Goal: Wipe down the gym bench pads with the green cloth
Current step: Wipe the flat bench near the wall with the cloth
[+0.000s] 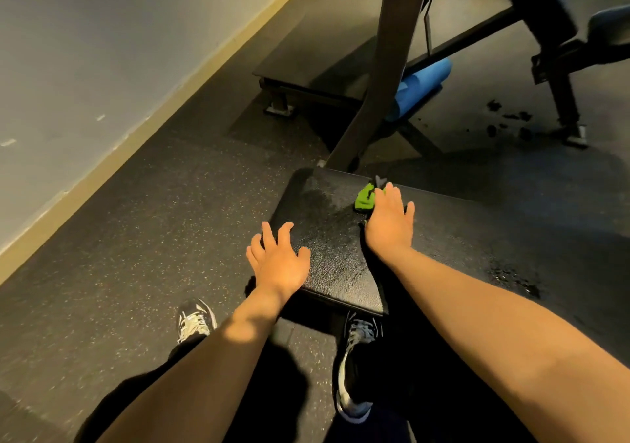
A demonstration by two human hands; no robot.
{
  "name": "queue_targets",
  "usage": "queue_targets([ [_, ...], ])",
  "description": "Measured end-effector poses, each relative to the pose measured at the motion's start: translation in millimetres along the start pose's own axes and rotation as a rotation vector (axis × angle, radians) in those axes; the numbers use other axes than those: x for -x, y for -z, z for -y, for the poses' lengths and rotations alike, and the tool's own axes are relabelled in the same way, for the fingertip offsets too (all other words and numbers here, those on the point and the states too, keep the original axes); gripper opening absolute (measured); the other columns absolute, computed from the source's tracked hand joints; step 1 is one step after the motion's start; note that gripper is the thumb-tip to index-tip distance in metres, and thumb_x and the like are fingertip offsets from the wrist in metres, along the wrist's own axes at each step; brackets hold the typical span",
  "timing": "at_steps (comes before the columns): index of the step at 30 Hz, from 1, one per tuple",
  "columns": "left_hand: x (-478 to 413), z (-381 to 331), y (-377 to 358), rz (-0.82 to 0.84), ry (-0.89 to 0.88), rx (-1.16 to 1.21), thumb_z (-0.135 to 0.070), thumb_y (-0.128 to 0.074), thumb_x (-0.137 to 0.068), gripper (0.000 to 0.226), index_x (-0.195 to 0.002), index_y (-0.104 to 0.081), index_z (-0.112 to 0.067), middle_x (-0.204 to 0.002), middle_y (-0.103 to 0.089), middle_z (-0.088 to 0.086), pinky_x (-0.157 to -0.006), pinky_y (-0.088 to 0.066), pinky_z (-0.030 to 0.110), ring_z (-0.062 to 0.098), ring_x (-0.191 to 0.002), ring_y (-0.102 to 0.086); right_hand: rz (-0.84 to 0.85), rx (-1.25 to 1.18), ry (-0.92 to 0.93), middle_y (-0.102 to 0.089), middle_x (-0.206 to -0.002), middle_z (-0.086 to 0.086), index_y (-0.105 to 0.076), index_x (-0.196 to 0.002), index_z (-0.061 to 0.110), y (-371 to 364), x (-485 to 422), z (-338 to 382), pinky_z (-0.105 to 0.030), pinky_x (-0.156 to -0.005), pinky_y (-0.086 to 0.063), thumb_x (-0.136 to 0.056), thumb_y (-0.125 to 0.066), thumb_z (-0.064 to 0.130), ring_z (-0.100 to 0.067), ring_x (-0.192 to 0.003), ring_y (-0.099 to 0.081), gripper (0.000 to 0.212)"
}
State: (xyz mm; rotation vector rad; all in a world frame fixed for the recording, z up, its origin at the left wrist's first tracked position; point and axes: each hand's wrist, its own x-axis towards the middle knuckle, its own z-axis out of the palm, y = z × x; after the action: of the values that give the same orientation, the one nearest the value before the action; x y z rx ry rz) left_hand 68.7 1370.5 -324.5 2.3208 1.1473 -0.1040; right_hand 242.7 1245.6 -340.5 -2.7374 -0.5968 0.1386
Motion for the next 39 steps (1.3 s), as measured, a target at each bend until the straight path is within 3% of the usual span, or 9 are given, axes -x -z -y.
queue_targets([
  [5, -47.3, -18.5, 3.5, 0.014, -0.036, 0.002, -0.044, -0.044, -0.100, 0.061, -0.156, -0.021, -0.036, -0.167, -0.005, 0.012, -0.122, -0.004, 0.048, 0.035, -0.150, -0.005, 0.000, -0.031, 0.207, -0.040, -0.130, -0.010, -0.049, -0.117, 0.013, -21.0, -19.3, 57.0, -0.048, -0.100, -0.033, -0.088, -0.046, 0.031, -0.033, -0.122, -0.039, 0.034],
  [8, -67.3, -25.0, 0.0, -0.025, -0.005, 0.041, -0.040, -0.044, -0.099, 0.057, -0.153, -0.026, -0.040, -0.166, -0.012, 0.006, -0.120, -0.010, 0.048, 0.033, -0.147, -0.011, 0.166, -0.071, 0.394, -0.027, -0.153, -0.012, -0.040, -0.141, 0.012, -32.0, -28.5, 86.0, -0.051, -0.117, -0.016, -0.101, -0.030, 0.041, -0.029, -0.145, -0.020, 0.051],
  [11, -71.3, -23.8, -9.5, -0.119, -0.019, -0.036, -0.044, -0.044, -0.097, 0.061, -0.154, -0.024, -0.036, -0.164, -0.019, 0.005, -0.117, -0.018, 0.049, 0.030, -0.146, -0.018, 0.116, 0.070, 0.512, -0.017, -0.163, -0.006, -0.026, -0.154, 0.015, -32.1, -49.8, 68.8, -0.050, -0.121, -0.003, -0.106, -0.027, 0.030, -0.021, -0.151, -0.009, 0.051],
  [17, -76.1, -21.2, -15.6, -0.176, -0.061, -0.099, -0.049, -0.041, -0.098, 0.075, -0.159, -0.010, -0.018, -0.164, -0.019, 0.006, -0.117, -0.022, 0.046, 0.026, -0.147, -0.020, -0.023, 0.062, 0.103, -0.038, -0.151, -0.008, -0.039, -0.146, 0.014, -22.5, -95.1, 28.5, -0.052, -0.116, -0.018, -0.102, -0.037, 0.021, -0.026, -0.142, -0.031, 0.044],
  [22, -75.8, -21.5, -16.7, -0.210, -0.053, -0.091, -0.048, -0.046, -0.096, 0.077, -0.159, -0.014, -0.015, -0.162, -0.023, 0.005, -0.117, -0.023, 0.044, 0.024, -0.147, -0.022, -0.041, 0.022, 0.338, -0.054, -0.124, -0.007, -0.055, -0.123, 0.013, -33.1, -88.8, 86.8, -0.041, -0.097, -0.037, -0.085, -0.052, 0.008, -0.030, -0.113, -0.049, 0.038],
  [26, -77.2, -20.4, -16.8, -0.201, -0.065, -0.101, -0.047, -0.045, -0.096, 0.073, -0.158, -0.016, -0.021, -0.162, -0.023, 0.005, -0.116, -0.024, 0.044, 0.024, -0.146, -0.022, 0.058, 0.052, 0.584, -0.036, -0.153, -0.008, -0.039, -0.148, 0.013, -44.8, -87.9, 103.4, -0.047, -0.119, -0.014, -0.094, -0.050, 0.011, -0.028, -0.144, -0.029, 0.056],
  [29, -73.3, -21.8, -15.0, -0.198, -0.088, -0.126, -0.046, -0.042, -0.096, 0.069, -0.158, -0.016, -0.030, -0.163, -0.020, 0.007, -0.116, -0.024, 0.045, 0.025, -0.145, -0.023, -0.001, 0.062, 0.465, -0.041, -0.150, -0.001, -0.036, -0.150, 0.020, -34.6, -86.9, 81.4, -0.050, -0.121, 0.000, -0.093, -0.048, 0.012, -0.017, -0.143, -0.032, 0.058],
  [34, -70.4, -23.3, -10.0, -0.148, -0.107, -0.098, -0.048, -0.036, -0.099, 0.064, -0.158, -0.011, -0.039, -0.166, -0.011, 0.006, -0.119, -0.015, 0.046, 0.025, -0.147, -0.016, -0.045, 0.115, 0.145, -0.056, -0.134, -0.006, -0.043, -0.143, 0.017, -22.1, -87.5, 34.0, -0.052, -0.119, -0.015, -0.095, -0.045, 0.019, -0.025, -0.128, -0.048, 0.049],
  [39, -72.3, -24.7, -16.9, -0.204, -0.079, -0.074, -0.047, -0.045, -0.096, 0.071, -0.158, -0.017, -0.029, -0.164, -0.019, 0.005, -0.118, -0.021, 0.045, 0.025, -0.146, -0.023, -0.072, 0.061, 0.282, -0.059, -0.116, -0.003, -0.058, -0.120, 0.016, -29.9, -91.1, 67.8, -0.042, -0.101, -0.034, -0.087, -0.051, 0.013, -0.028, -0.109, -0.054, 0.033],
])
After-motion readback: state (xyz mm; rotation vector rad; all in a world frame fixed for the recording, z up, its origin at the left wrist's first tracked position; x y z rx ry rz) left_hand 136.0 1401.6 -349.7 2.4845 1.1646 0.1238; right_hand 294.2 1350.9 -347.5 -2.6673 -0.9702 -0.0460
